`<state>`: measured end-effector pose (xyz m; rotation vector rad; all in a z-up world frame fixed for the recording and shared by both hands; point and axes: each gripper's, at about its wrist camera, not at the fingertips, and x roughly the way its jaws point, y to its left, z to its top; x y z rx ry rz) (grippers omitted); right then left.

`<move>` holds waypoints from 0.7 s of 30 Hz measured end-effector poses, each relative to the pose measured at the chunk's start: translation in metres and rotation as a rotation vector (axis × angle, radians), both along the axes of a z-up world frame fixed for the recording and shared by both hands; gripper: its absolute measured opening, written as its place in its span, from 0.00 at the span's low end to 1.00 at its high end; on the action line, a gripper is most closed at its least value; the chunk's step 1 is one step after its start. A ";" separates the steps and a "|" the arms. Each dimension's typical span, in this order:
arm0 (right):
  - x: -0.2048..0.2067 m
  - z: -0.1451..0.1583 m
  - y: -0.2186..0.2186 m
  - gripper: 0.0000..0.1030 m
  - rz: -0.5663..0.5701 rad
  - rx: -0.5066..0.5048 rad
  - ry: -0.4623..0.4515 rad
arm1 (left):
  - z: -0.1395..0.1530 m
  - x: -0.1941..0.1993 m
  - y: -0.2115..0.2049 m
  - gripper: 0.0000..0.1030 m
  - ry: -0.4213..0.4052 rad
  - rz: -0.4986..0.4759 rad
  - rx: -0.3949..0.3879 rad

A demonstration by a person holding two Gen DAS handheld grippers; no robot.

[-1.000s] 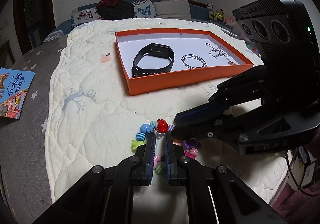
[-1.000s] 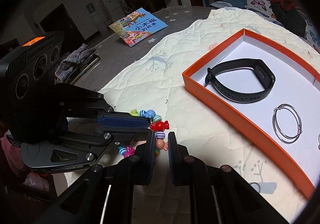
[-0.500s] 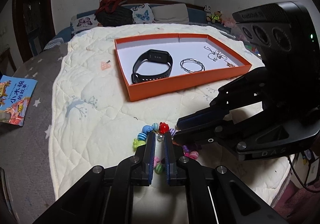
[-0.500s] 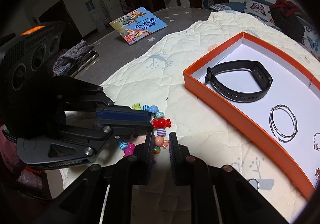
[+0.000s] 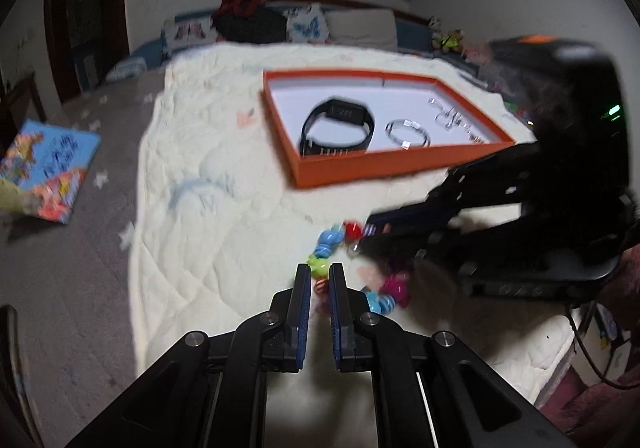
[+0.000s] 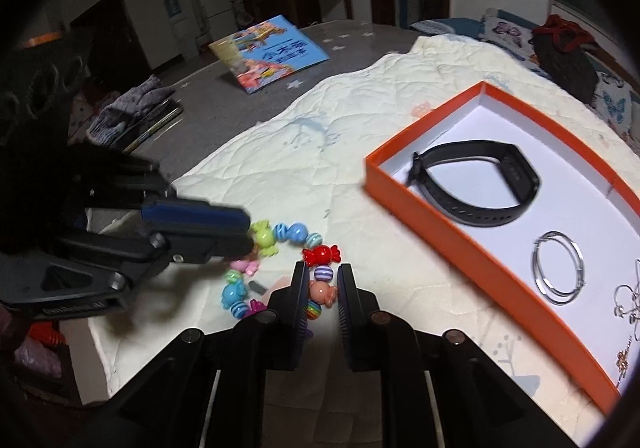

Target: Organize jewelry

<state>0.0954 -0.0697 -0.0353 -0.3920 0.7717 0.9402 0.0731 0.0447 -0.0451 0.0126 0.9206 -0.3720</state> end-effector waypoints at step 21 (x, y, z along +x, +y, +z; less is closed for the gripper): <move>-0.002 0.011 -0.028 0.16 -0.062 0.065 0.047 | -0.008 0.008 -0.029 0.18 -0.007 -0.026 0.034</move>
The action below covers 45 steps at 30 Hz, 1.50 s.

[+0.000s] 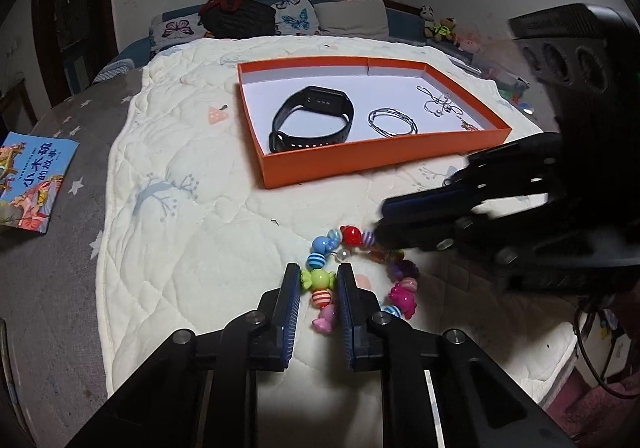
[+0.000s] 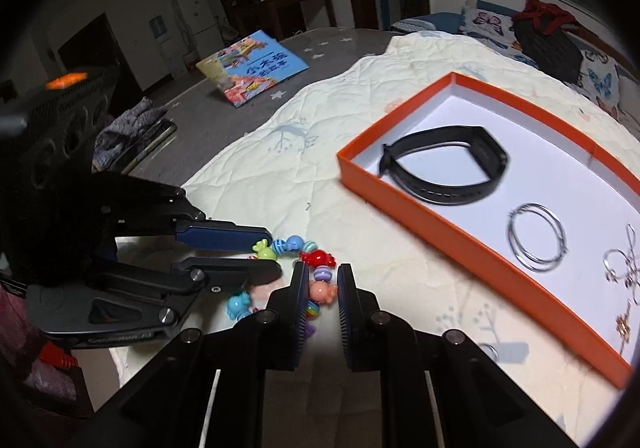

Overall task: Organize jewelry
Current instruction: 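Grasp the small silver ring with the right tool while the left tool releases the bracelet onto the quilt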

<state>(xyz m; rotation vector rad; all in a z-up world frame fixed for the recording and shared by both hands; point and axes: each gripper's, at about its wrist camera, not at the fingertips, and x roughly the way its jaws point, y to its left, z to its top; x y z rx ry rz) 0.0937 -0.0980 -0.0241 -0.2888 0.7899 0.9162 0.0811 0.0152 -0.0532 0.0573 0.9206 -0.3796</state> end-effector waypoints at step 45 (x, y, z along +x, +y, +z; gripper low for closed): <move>0.012 -0.013 -0.074 0.21 -0.197 -0.039 -0.054 | 0.075 0.031 -0.053 0.09 -0.047 -0.191 -0.074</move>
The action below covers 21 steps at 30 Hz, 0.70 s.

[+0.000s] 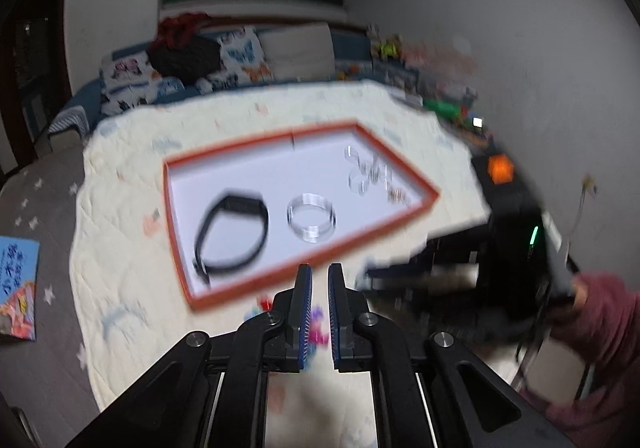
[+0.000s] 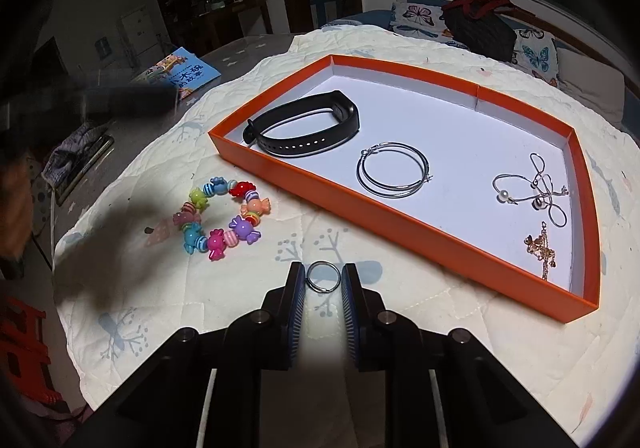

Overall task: Organize jewelry
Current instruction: 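Grasp the small silver ring with the right tool while the left tool releases the bracelet onto the quilt, then grasp and lift the candy-bead bracelet with the left tool while the right tool holds the ring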

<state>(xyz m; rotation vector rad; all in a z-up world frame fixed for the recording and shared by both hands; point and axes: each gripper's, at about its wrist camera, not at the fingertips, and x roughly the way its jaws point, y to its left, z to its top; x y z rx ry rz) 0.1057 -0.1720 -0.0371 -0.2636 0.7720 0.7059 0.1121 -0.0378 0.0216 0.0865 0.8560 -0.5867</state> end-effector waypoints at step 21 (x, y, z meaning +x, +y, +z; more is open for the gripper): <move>-0.001 -0.001 0.003 0.21 0.002 -0.008 -0.013 | -0.075 0.004 -0.020 0.39 0.056 -0.124 0.166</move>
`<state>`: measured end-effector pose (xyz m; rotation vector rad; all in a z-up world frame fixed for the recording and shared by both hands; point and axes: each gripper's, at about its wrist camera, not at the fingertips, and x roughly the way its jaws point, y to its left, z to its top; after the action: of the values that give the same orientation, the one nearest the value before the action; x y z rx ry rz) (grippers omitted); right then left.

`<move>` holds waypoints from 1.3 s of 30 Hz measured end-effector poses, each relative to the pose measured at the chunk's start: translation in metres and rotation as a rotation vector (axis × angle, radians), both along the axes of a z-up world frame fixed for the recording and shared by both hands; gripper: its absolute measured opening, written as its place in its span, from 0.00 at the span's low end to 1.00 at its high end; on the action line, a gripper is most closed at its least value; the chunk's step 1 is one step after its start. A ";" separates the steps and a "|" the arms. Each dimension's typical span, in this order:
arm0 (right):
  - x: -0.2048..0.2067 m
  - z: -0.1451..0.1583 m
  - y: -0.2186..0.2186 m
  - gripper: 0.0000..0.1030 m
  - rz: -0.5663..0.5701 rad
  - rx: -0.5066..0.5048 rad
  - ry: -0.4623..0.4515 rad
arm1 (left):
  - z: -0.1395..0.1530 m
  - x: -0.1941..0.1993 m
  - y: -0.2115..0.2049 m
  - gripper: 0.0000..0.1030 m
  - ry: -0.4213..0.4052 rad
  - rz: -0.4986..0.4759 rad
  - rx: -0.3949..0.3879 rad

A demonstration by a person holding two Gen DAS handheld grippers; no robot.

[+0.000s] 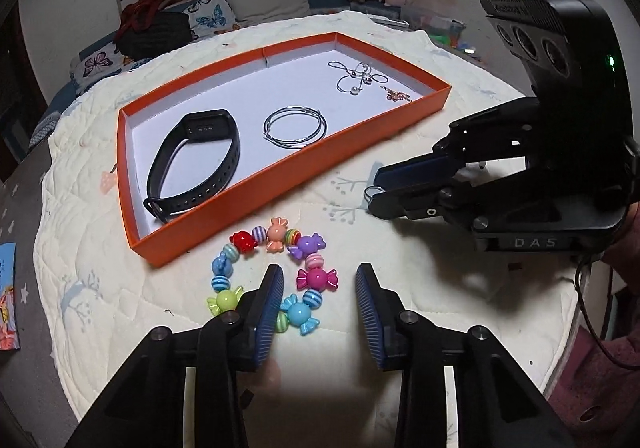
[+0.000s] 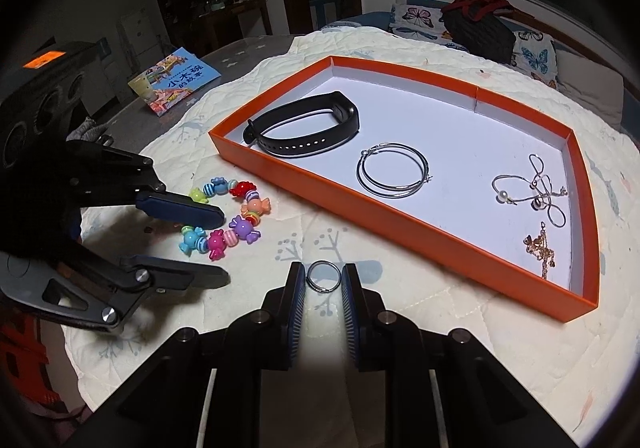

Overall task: Organize jewelry
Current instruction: 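Grasp and lift the candy-bead bracelet with the left tool while the right tool holds the ring, then lower the bracelet into the tray with the left tool while the right tool drops the ring in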

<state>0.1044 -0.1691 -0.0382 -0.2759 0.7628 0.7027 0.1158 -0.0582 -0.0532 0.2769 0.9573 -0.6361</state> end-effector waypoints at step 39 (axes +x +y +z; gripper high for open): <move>0.041 0.058 -0.039 0.20 -0.134 0.129 -0.089 | 0.096 0.088 0.002 0.21 -0.040 0.209 -0.263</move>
<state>0.1454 -0.2082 0.0199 -0.1357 0.6423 0.6058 0.2037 -0.0565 0.0430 -0.0440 0.8403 -0.5548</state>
